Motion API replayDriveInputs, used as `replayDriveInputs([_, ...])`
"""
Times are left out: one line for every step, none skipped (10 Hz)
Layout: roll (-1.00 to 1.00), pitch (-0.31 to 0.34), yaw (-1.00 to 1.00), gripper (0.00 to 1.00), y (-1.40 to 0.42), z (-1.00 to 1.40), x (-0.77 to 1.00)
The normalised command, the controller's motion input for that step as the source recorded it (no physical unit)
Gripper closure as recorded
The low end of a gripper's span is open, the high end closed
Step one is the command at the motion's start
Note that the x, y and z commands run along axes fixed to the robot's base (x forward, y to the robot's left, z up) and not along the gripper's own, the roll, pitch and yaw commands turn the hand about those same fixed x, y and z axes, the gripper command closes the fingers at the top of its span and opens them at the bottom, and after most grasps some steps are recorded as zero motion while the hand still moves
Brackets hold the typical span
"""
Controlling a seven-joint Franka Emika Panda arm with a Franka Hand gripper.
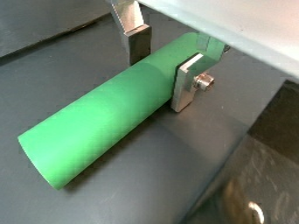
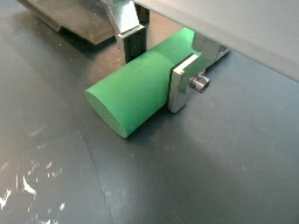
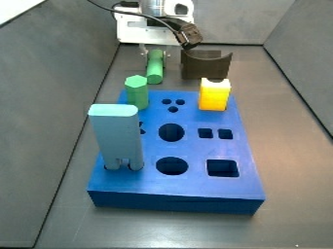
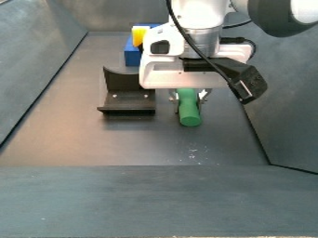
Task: Pick up the oval object. Move up. Place the oval object on the fixture. Regrasp the oval object. Move to above the board. Insert the oval object.
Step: Pick up the oval object, then move up, then place the oval object on the fixture.
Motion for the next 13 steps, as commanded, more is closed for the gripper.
replayDriveInputs([0.0,0.0,0.0,1.0,0.0,0.0,0.0])
replayDriveInputs([0.0,0.0,0.0,1.0,0.0,0.0,0.0])
replayDriveInputs([0.0,0.0,0.0,1.0,0.0,0.0,0.0])
replayDriveInputs([0.0,0.0,0.0,1.0,0.0,0.0,0.0])
replayDriveInputs([0.0,0.0,0.0,1.0,0.0,0.0,0.0])
replayDriveInputs([0.0,0.0,0.0,1.0,0.0,0.83,0.0])
replayDriveInputs([0.0,0.038,-0.04,1.0,0.02,0.77,-0.05])
replayDriveInputs([-0.01,0.058,-0.04,1.0,0.02,0.67,-0.06])
replayDriveInputs([0.0,0.065,-0.04,1.0,0.02,0.54,-0.04])
replayDriveInputs([0.0,0.065,-0.03,1.0,0.01,0.34,-0.02])
replayDriveInputs([0.0,0.056,-0.03,1.0,0.01,0.18,-0.02])
replayDriveInputs([0.0,0.0,0.0,1.0,0.0,1.0,0.0])
replayDriveInputs([0.0,0.014,0.0,1.0,0.0,1.0,-0.01])
